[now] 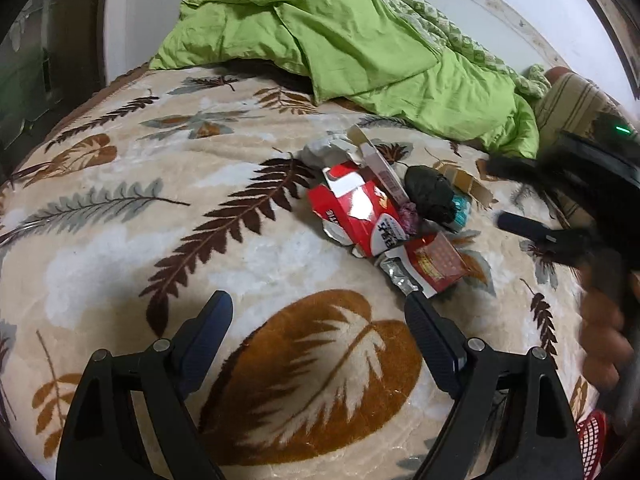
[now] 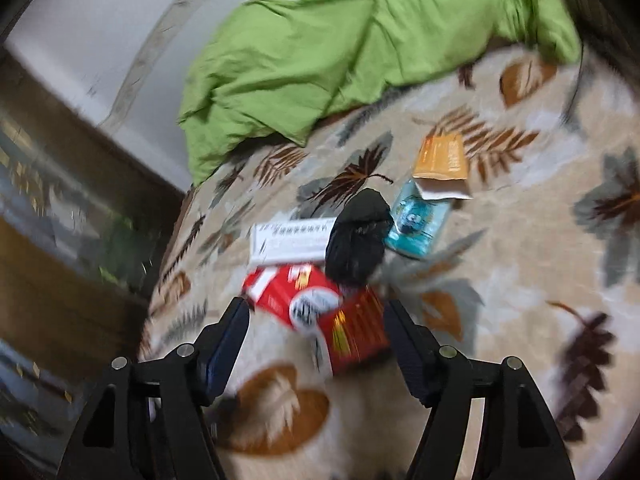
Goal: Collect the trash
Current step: 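Grasp the black plastic bag with the right tool while the left tool moves toward the red box, then grasp the red cigarette box with the left tool while the right tool holds the black bag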
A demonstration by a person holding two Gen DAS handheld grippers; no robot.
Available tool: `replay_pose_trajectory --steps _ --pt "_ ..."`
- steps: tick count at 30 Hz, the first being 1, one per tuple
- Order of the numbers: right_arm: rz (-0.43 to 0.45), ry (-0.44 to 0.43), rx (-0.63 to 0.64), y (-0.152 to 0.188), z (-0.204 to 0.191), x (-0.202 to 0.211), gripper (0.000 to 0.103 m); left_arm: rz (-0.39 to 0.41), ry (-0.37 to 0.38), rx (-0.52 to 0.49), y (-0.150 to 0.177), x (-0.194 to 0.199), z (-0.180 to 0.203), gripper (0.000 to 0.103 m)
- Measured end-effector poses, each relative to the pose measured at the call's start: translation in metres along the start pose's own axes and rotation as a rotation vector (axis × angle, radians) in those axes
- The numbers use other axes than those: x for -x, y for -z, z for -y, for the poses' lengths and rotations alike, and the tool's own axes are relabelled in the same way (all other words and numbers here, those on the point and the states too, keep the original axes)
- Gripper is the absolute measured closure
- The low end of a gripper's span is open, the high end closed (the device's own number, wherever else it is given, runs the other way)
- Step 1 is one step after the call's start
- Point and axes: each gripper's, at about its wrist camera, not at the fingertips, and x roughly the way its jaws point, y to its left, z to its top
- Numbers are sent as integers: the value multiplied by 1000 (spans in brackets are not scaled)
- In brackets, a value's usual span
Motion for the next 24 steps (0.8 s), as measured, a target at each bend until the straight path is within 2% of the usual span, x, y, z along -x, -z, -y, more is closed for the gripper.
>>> replay_pose_trajectory --steps 6,12,13,14,20,24 --pt "-16 -3 -140 -28 22 -48 30 -19 26 7 -1 -6 1 16" --pt "-61 43 -182 -34 29 -81 30 -35 38 13 0 -10 1 16" --pt "-52 38 -186 -33 30 -82 38 -36 38 11 0 -10 2 16" --pt "-49 31 -186 -32 31 -83 58 -36 38 10 0 -10 2 16" --pt "-12 -10 -140 -21 34 -64 70 -34 36 7 0 -10 3 16" --pt "42 50 -38 -8 30 -42 72 -29 31 19 -1 -9 0 16"
